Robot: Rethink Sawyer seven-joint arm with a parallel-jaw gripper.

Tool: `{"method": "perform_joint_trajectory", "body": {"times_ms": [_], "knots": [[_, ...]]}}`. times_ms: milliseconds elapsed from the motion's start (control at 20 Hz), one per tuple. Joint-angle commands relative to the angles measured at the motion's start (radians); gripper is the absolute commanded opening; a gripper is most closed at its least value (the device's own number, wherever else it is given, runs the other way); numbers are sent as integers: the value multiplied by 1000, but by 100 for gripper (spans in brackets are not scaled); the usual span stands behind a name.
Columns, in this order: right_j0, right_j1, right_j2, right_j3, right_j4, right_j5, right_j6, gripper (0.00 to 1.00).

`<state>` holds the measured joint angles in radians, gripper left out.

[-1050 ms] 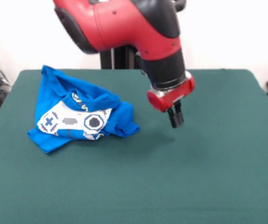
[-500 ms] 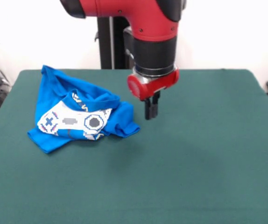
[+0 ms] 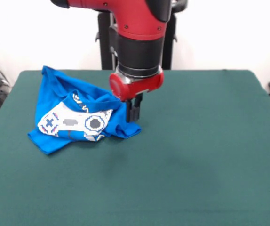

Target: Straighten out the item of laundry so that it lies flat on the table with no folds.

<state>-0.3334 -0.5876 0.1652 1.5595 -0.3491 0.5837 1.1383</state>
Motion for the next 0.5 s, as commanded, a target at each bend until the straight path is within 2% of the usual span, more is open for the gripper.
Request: {"method": "perform_joint_trajectory", "body": {"times_ms": [50, 400, 450, 500], "knots": [[58, 87, -42, -26, -35, 91, 140, 0], [70, 101, -50, -38, -18, 201, 84, 0], [67, 102, -44, -37, -19, 201, 83, 100], [63, 102, -38, -33, -17, 197, 80, 100]]}}
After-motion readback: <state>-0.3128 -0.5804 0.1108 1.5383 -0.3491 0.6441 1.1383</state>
